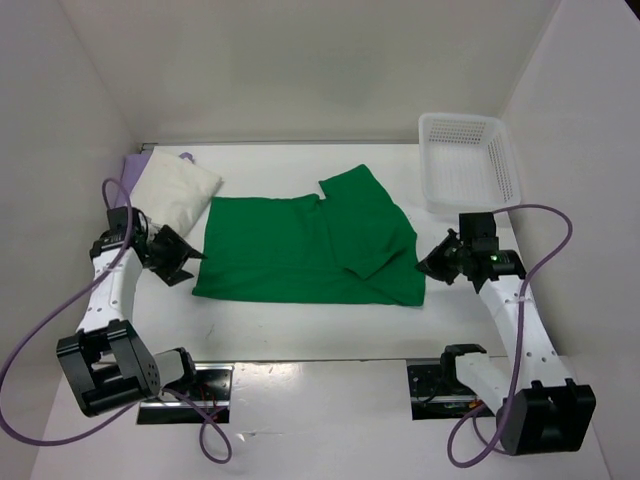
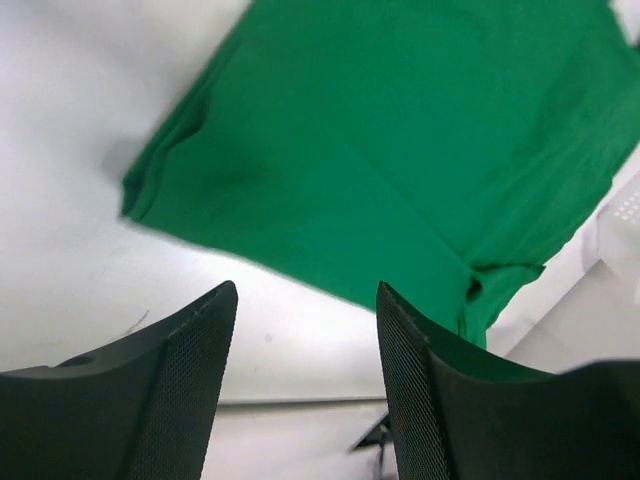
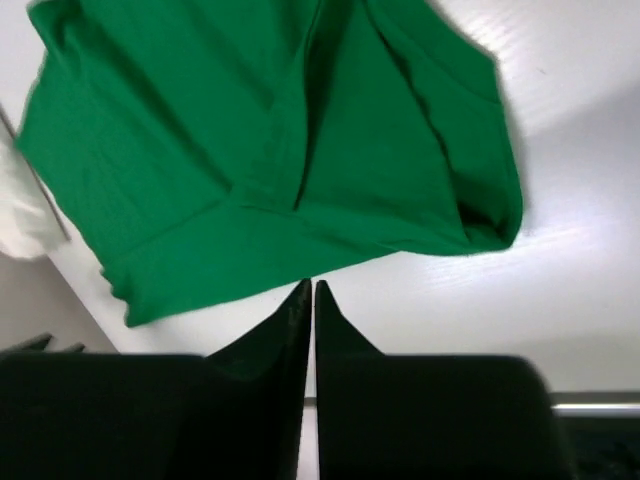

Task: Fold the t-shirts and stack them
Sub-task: Fold the flattened tshirt in 1/3 of the way

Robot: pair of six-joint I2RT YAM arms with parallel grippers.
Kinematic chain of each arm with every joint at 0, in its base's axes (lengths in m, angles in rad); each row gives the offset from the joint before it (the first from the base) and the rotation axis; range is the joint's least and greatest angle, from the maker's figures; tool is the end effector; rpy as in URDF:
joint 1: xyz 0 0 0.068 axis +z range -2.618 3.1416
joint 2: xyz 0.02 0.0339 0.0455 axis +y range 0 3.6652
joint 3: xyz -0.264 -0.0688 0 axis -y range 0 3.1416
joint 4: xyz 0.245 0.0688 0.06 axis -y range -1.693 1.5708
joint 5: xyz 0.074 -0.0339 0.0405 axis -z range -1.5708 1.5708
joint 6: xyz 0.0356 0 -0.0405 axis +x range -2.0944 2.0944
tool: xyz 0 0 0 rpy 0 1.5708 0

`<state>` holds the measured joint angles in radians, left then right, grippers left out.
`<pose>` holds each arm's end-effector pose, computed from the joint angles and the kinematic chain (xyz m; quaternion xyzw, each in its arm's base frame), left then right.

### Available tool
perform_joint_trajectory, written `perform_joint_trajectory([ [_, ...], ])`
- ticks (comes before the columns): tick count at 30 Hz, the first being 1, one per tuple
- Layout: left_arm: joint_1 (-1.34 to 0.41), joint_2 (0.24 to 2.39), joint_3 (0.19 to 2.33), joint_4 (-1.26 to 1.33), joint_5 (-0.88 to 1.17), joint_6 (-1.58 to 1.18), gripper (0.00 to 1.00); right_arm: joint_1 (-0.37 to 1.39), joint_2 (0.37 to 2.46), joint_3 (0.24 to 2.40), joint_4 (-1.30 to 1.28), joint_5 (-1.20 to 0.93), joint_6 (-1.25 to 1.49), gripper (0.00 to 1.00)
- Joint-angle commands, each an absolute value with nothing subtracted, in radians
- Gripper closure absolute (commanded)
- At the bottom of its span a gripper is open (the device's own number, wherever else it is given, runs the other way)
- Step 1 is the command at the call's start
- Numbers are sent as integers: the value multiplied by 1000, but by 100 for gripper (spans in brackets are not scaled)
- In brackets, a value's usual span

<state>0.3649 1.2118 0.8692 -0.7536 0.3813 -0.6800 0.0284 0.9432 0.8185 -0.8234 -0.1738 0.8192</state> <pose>0.2169 0.0687 0.2397 -0.4376 0.8493 -0.2181 0.1991 0.1789 0.0112 0.2677 0.3407 0.8854 0.2008 0.2442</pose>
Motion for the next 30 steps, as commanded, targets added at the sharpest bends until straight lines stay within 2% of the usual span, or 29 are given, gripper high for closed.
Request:
perform_joint_trajectory([
  [1, 292, 1225, 913, -587, 406, -675, 35, 52, 1008, 769, -576, -256, 811, 100],
  [4, 204, 1297, 939, -482, 419, -725, 38, 84, 1158, 801, -447, -236, 799, 100],
  [8, 89, 1520, 1051, -351, 347, -770, 38, 204, 1385, 1004, -347, -125, 730, 100],
  [10, 49, 1639, 1121, -304, 338, -782, 38, 242, 1524, 1108, -312, -59, 694, 96],
  [13, 38, 1789, 1219, -276, 354, -782, 38, 284, 1702, 1205, -284, -5, 657, 95],
  [18, 38, 1972, 1330, -276, 327, -769, 38, 284, 1967, 1403, -288, 26, 618, 87],
  [25, 38, 2042, 1342, -276, 284, -769, 37, 284, 2160, 1597, -386, 80, 572, 87],
  [30, 107, 2008, 1270, -287, 244, -769, 37, 265, 2172, 1597, -423, 147, 584, 88],
])
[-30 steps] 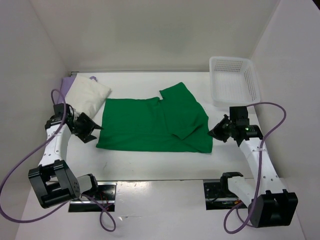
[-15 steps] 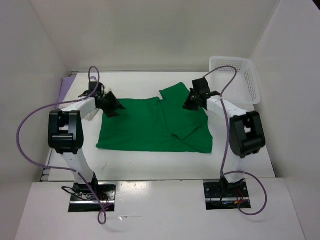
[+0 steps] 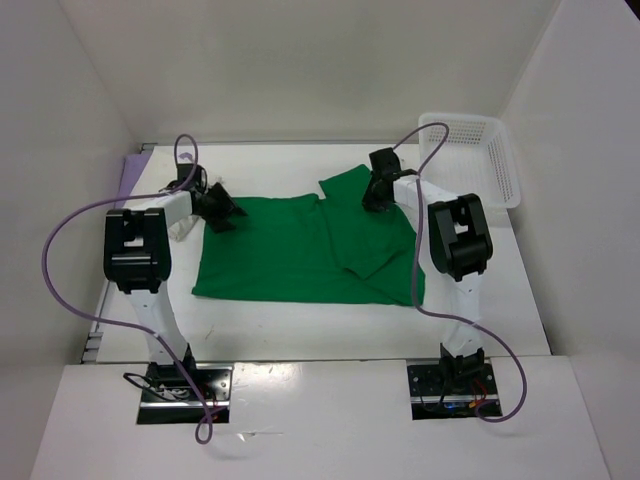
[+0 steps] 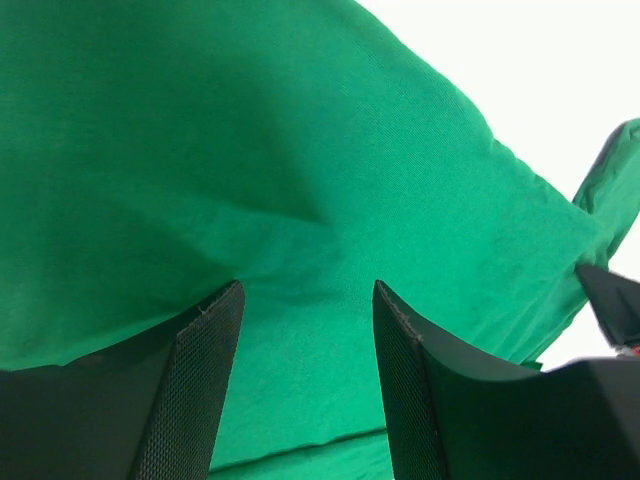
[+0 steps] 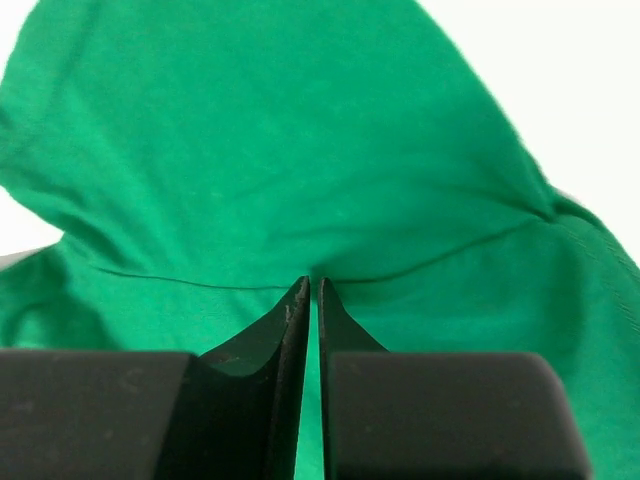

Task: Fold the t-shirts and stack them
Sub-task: Fold the flattened tshirt in 1/3 of the way

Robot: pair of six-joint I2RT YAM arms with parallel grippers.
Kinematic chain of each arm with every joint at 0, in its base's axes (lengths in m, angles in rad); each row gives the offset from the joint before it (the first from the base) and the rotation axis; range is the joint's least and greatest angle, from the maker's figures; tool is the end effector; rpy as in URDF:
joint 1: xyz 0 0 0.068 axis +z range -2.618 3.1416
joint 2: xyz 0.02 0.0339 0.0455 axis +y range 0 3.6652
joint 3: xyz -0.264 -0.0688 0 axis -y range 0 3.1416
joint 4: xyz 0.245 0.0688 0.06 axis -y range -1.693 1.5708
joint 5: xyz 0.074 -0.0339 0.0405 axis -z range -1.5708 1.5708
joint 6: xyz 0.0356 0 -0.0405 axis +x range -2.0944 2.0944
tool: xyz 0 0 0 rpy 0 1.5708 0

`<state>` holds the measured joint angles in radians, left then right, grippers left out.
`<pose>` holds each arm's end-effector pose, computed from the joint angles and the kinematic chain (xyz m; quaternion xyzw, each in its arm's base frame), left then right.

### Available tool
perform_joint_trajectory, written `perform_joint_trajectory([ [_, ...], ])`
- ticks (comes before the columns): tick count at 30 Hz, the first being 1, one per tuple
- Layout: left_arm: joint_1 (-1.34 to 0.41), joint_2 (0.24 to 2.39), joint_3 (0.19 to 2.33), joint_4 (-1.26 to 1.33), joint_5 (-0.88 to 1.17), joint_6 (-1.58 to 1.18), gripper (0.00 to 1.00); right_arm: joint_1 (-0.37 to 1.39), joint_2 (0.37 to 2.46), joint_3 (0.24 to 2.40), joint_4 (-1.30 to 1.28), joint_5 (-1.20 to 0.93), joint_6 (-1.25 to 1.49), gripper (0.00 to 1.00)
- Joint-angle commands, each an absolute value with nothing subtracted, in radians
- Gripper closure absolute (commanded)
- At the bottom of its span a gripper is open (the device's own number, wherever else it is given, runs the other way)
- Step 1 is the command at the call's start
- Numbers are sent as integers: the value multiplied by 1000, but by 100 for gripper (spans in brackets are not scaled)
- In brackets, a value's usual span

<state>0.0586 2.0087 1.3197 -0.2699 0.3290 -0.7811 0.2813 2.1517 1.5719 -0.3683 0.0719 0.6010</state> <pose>0.4210 0.0132 0.1550 -0.3384 0.8791 -0.2511 0.2228 0.4489 0.1271 0.1612 0.1623 0.9374 0.0998 0.2914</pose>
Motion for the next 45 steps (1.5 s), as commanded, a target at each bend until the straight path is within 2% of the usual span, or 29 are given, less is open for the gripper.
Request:
perform_joint_trajectory([
  [1, 116, 1997, 1261, -299, 218, -769, 37, 250, 2172, 1588, -423, 147, 594, 90],
  [8, 153, 1896, 1169, -299, 207, -813, 36, 210, 2152, 1537, -423, 170, 603, 91],
  [11, 153, 1873, 1160, -237, 279, -822, 33, 210, 2123, 1494, -373, 125, 594, 91],
  [13, 135, 1873, 1175, -225, 305, -822, 32, 210, 2082, 1494, -357, 56, 594, 83],
  [19, 35, 1757, 1290, -252, 319, -798, 29, 210, 1887, 1526, -390, 25, 594, 57],
  [22, 20, 1688, 1279, -252, 328, -775, 28, 210, 1725, 1407, -377, -12, 646, 53],
  [26, -32, 1591, 1180, -242, 373, -752, 26, 239, 1519, 1104, -334, -97, 727, 100],
  [28, -61, 1542, 1132, -242, 403, -732, 34, 284, 1420, 1011, -334, -116, 749, 100],
  [29, -98, 1531, 1108, -242, 417, -721, 41, 299, 1393, 936, -344, -127, 764, 100],
  [30, -121, 1520, 1060, -255, 428, -712, 50, 313, 1369, 902, -344, -127, 764, 100],
  [31, -147, 1505, 1037, -264, 428, -712, 71, 325, 1324, 841, -356, -127, 781, 100],
  [33, -228, 1477, 971, -285, 407, -712, 85, 337, 1296, 792, -356, -141, 808, 87],
  [36, -317, 1447, 899, -275, 380, -736, 87, 337, 1311, 749, -321, -204, 808, 61],
  [45, -391, 1447, 831, -247, 380, -770, 83, 348, 1472, 771, -215, -200, 808, 60],
])
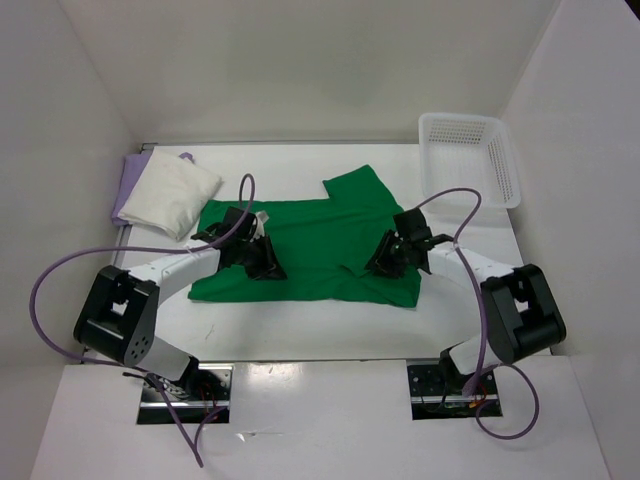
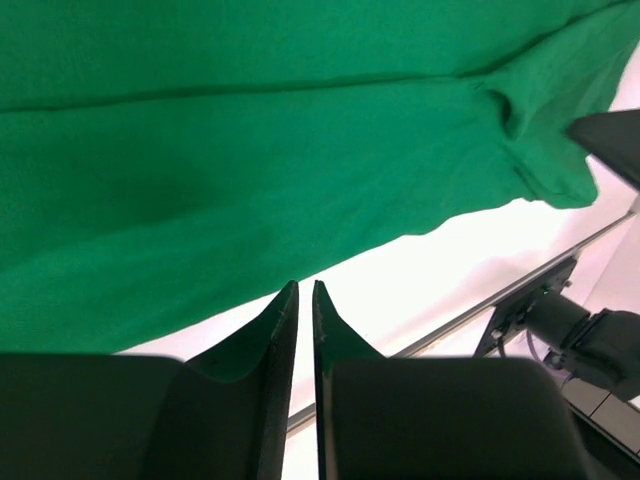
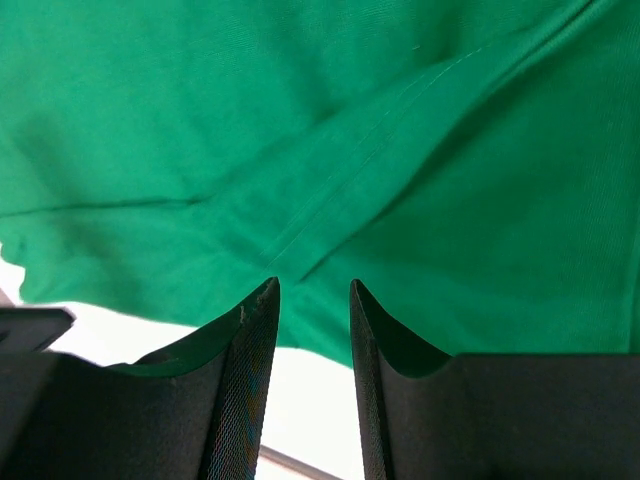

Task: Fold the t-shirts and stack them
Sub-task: Fold the flattened tshirt in 1/3 of the way

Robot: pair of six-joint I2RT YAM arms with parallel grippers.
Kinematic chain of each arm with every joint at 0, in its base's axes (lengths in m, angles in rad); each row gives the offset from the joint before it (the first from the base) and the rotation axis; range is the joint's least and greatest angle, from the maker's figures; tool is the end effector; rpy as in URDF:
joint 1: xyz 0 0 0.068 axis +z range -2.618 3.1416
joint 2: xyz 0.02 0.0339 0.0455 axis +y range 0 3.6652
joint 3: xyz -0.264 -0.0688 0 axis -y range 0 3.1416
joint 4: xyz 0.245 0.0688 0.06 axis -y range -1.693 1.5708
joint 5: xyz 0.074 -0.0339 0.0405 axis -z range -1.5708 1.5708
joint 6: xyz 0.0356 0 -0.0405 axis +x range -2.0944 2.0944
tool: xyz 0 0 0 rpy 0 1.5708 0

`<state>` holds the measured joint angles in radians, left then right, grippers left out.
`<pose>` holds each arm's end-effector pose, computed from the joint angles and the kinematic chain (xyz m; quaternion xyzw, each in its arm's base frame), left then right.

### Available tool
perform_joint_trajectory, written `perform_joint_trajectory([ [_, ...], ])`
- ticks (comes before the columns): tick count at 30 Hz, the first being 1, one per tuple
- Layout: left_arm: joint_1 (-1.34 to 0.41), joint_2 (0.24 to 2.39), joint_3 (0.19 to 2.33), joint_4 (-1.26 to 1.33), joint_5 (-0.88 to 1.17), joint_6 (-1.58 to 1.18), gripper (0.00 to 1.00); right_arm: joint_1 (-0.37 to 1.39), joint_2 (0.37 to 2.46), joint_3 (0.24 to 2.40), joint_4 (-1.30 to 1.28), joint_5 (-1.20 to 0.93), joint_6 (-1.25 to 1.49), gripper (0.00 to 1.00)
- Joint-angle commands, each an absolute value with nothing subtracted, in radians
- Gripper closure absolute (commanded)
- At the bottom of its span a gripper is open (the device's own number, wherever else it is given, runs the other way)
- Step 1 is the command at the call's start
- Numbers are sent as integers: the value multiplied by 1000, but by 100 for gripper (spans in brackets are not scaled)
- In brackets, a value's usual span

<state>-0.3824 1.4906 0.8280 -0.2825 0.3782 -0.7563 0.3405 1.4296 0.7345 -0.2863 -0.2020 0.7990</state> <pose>0.2657 -0.1210 0.1864 -0.1168 0.9290 -0.3136 0.1582 0.2521 0.0969 0.1735 0.1878 0.9338 0.2371 0.1913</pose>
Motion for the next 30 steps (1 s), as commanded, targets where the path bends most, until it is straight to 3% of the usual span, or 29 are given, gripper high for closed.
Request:
perform_joint_trajectory([
  [1, -391, 1447, 821, -247, 380, -770, 83, 348, 1482, 772, -215, -186, 808, 60],
  [15, -391, 1427, 779, -247, 380, -788, 82, 348, 1595, 818, -184, -123, 810, 60],
  [17, -391, 1417, 779, -247, 380, -788, 82, 348, 1595, 844, -175, -123, 810, 65],
  [18, -391, 1417, 779, -247, 380, -788, 82, 348, 1595, 857, -175, -123, 810, 74],
  [21, -391, 1417, 779, -247, 380, -788, 82, 348, 1611, 908, -175, -123, 801, 85],
  [30, -391, 1417, 779, -267, 380, -788, 82, 301, 1862, 1213, -205, -173, 781, 88],
])
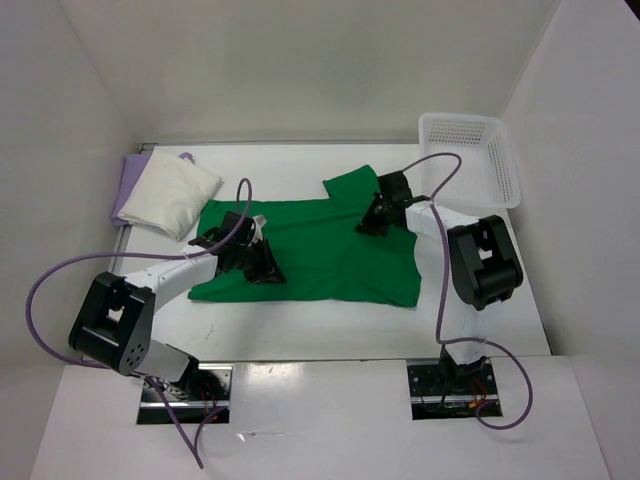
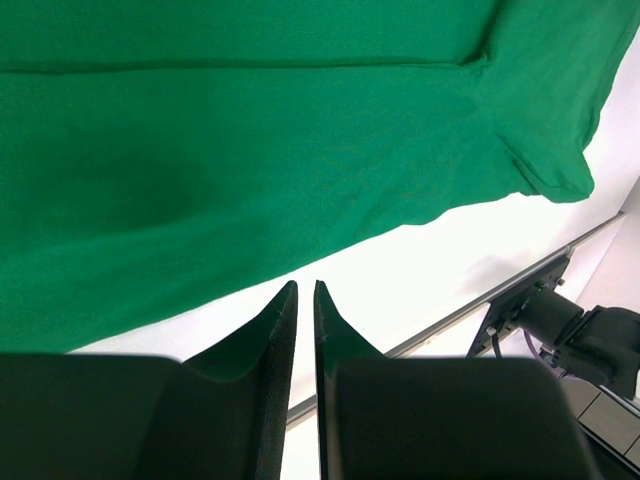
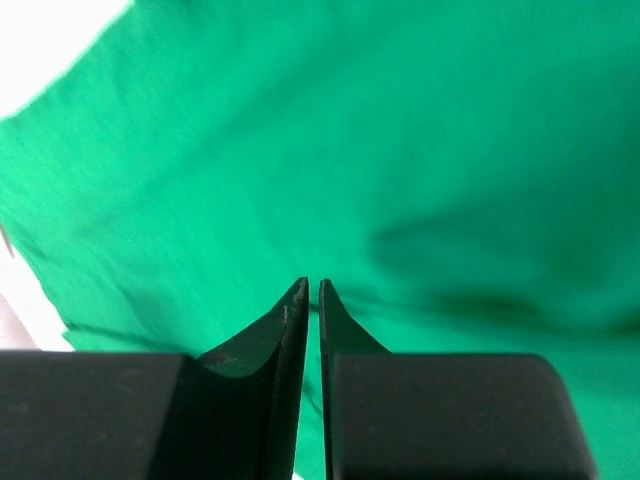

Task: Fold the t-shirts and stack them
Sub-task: Fold the flattened tshirt in 1/3 of the way

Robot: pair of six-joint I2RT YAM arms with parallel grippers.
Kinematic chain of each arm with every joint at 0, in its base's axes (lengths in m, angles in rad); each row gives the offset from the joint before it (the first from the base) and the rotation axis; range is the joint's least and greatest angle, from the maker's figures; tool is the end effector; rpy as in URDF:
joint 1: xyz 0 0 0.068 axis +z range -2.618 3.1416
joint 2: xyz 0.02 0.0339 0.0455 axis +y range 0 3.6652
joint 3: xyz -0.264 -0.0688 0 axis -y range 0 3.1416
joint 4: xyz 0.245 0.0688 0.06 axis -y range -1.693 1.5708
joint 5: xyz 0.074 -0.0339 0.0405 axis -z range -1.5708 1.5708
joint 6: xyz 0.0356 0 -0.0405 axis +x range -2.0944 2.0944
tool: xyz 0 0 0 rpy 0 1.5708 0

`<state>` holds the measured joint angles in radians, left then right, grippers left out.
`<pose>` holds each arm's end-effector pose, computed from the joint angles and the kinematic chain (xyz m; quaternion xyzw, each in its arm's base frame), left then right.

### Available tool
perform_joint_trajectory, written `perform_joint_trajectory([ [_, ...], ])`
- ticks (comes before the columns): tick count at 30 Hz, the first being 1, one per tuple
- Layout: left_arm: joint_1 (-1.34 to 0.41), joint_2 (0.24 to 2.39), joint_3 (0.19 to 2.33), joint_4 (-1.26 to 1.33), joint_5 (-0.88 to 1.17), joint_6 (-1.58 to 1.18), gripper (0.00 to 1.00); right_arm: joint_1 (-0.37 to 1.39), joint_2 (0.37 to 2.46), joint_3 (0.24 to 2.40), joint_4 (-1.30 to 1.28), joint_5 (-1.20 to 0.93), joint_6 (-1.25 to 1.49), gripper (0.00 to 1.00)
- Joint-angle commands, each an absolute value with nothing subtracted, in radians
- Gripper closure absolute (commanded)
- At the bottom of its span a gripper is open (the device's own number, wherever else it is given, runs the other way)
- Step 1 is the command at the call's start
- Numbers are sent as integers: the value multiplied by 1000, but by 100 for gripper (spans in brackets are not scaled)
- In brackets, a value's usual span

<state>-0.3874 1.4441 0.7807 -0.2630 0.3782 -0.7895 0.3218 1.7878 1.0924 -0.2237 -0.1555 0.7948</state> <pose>0.2552 -0.1183 0.1862 -0.1277 0.9248 -0.3209 0.1597 0.3489 0.1221 0.1736 0.1971 0.9241 0.2315 0.2317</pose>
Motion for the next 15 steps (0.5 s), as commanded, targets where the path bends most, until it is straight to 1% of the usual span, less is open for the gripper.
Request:
perform_joint_trajectory([
  [1, -391, 1417, 788, -267, 380, -788, 82, 301, 1871, 1238, -206, -182, 781, 88],
  [3, -391, 1417, 788, -276, 380, -788, 82, 301, 1859, 1255, -216, -222, 781, 70],
  [4, -391, 1417, 788, -276, 380, -788, 81, 301, 1818, 1255, -216, -222, 781, 62],
  [5, -391, 1407, 788, -276, 380, -788, 81, 301, 1789, 1218, -216, -222, 781, 54],
  [7, -391, 1407, 798, -285, 370, -788, 81, 301, 1685, 1168, -216, -222, 781, 54],
  [8, -400, 1407, 798, -285, 370, -779, 79, 301, 1646, 1096, -216, -197, 781, 61],
  [9, -400, 1407, 798, -285, 370, -779, 78, 301, 1613, 1059, -216, -196, 781, 64],
  [10, -400, 1407, 798, -285, 370, -769, 78, 301, 1585, 1025, -216, -184, 781, 71],
  [11, -400, 1407, 807, -285, 370, -769, 78, 301, 1554, 975, -216, -184, 772, 80],
  [12, -423, 1425, 807, -276, 370, -758, 78, 301, 1554, 960, -216, -155, 762, 93],
  [14, -449, 1466, 830, -276, 379, -758, 78, 301, 1613, 988, -236, -155, 710, 94],
  [15, -477, 1480, 839, -276, 379, -758, 78, 301, 1643, 1014, -247, -155, 687, 89],
])
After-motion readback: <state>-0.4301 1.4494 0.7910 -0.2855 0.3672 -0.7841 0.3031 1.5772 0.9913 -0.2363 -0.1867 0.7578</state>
